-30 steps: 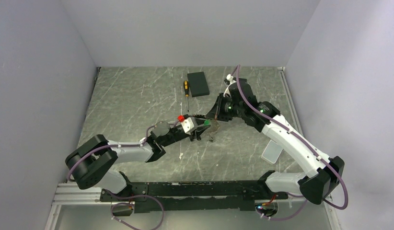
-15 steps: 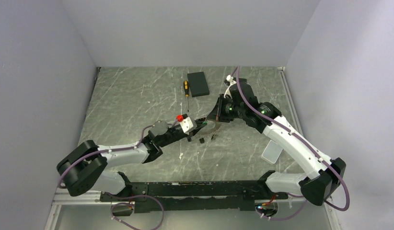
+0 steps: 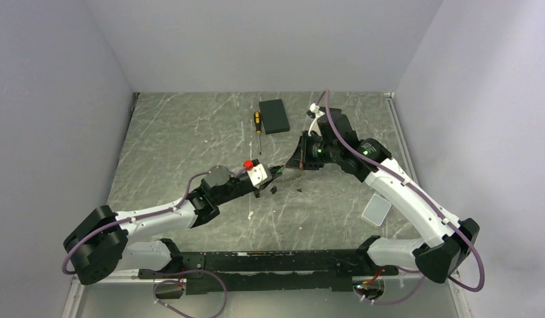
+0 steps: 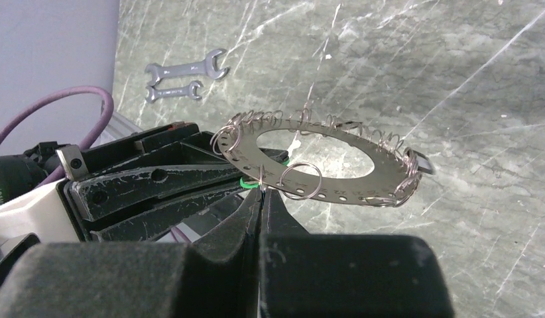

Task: Put the keys on the keyring

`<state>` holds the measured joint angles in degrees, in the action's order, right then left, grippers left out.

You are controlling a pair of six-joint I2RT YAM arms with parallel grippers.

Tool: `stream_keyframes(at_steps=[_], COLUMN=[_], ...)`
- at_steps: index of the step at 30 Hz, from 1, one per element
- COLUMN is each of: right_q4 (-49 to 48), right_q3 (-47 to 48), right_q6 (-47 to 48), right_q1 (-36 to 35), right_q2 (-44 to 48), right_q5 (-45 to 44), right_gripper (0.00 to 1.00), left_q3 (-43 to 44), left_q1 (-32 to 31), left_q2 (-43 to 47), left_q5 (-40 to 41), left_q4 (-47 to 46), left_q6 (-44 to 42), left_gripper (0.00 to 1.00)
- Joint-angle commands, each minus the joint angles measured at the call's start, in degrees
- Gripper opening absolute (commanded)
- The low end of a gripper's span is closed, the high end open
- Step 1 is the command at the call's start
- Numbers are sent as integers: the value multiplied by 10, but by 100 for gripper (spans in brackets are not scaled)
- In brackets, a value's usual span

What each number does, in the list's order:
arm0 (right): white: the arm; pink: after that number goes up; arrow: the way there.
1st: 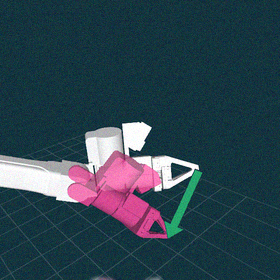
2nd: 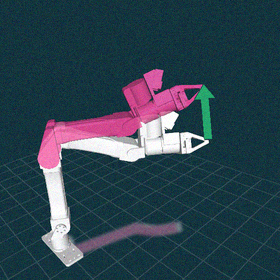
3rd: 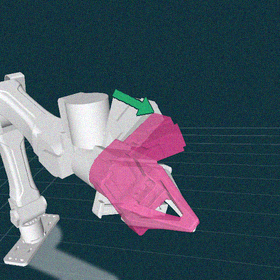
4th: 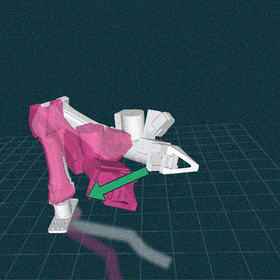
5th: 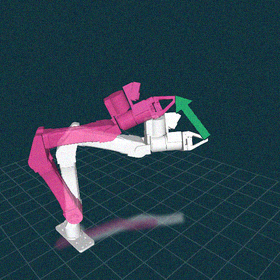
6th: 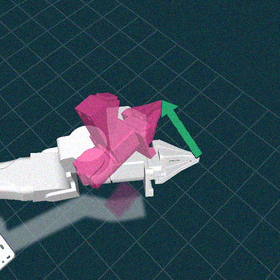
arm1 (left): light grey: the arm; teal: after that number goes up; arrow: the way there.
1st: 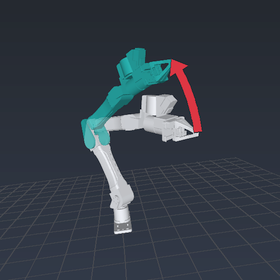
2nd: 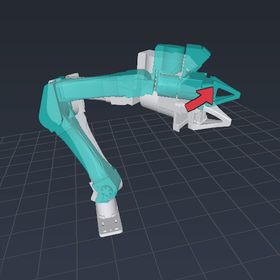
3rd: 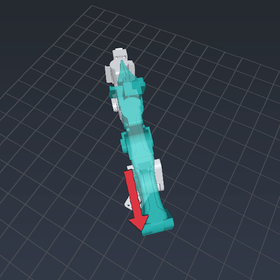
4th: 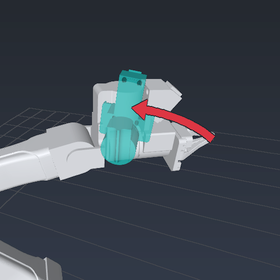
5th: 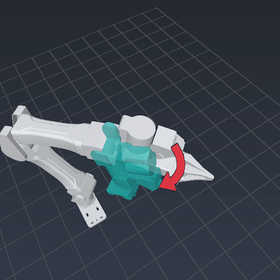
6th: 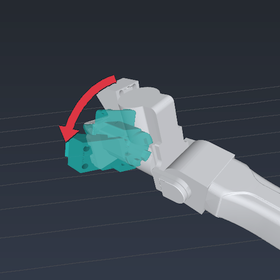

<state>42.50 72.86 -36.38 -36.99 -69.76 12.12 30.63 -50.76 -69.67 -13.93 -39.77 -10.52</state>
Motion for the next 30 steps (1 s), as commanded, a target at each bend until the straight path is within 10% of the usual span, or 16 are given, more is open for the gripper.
stream_keyframes(at_steps=[1, 30], right_q4=[-20, -30], right_q3=[46, 22], right_q6=[26, 194], right_q1=[10, 19], right_q2=[8, 3], right_q5=[-14, 141], right_gripper=[0, 0], left_q3=[-2, -24], left_q1=[0, 0], left_q2=[19, 164], left_q5=[21, 73], left_q4=[56, 201], left_q6=[-11, 10], left_gripper=[0, 0])
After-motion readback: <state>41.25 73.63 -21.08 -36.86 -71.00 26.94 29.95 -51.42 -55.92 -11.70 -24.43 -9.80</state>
